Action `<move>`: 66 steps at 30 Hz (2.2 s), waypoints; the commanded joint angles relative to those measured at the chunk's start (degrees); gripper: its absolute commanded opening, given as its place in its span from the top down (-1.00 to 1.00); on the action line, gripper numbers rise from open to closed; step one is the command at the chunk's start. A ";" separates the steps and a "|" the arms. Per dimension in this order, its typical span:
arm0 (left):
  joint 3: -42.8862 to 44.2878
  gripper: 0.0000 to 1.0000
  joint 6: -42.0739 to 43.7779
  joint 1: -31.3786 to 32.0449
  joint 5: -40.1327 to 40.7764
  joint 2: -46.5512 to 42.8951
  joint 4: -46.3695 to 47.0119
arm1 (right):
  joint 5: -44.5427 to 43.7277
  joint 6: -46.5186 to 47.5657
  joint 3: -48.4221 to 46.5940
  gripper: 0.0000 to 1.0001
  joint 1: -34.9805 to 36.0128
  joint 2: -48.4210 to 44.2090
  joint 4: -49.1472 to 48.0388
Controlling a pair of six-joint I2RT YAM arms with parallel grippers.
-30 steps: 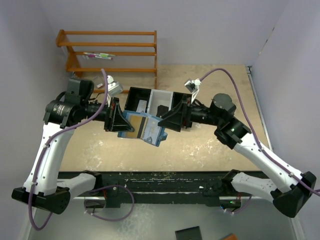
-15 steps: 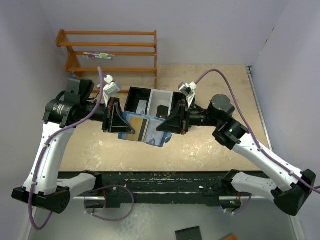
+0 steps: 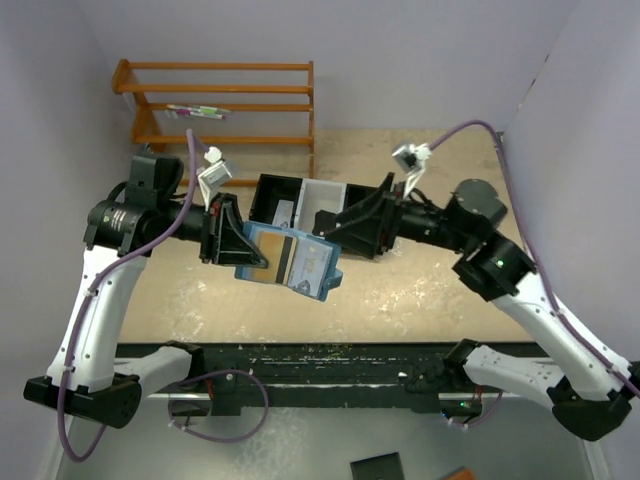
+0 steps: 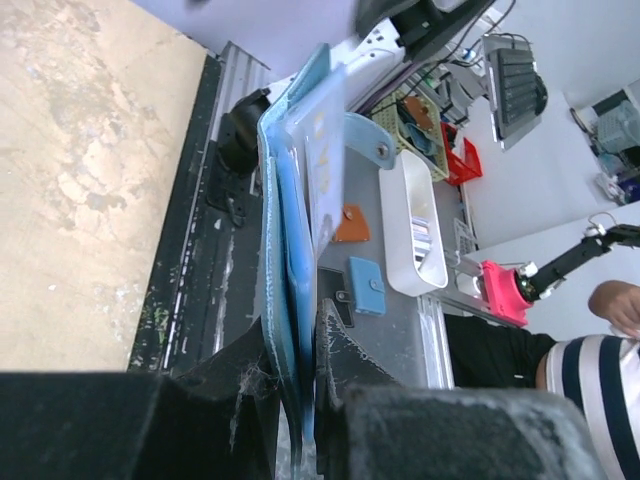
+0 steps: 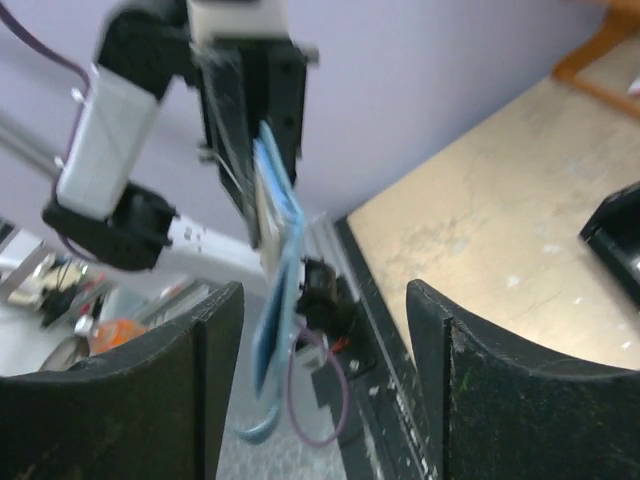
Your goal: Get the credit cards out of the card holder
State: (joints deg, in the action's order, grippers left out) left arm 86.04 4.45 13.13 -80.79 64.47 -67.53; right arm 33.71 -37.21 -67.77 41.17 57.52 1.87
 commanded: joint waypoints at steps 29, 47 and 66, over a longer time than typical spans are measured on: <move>-1.05 1.00 -12.42 -2.23 -1.30 1.19 15.63 | -0.64 -10.91 5.49 -0.01 7.44 6.16 -20.85; -2.11 0.99 -17.54 -2.23 -3.50 -0.93 19.82 | 0.71 -15.25 6.48 1.00 7.44 6.98 -28.27; -1.75 0.98 -14.18 -2.23 0.48 -2.39 17.24 | -5.41 -8.84 7.34 1.00 5.51 -1.18 -11.74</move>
State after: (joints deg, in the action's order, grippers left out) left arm 83.61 -12.40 11.00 -82.67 63.13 -50.15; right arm 31.57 -49.43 -59.68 48.29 58.59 -14.52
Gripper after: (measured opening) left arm 0.167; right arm 0.004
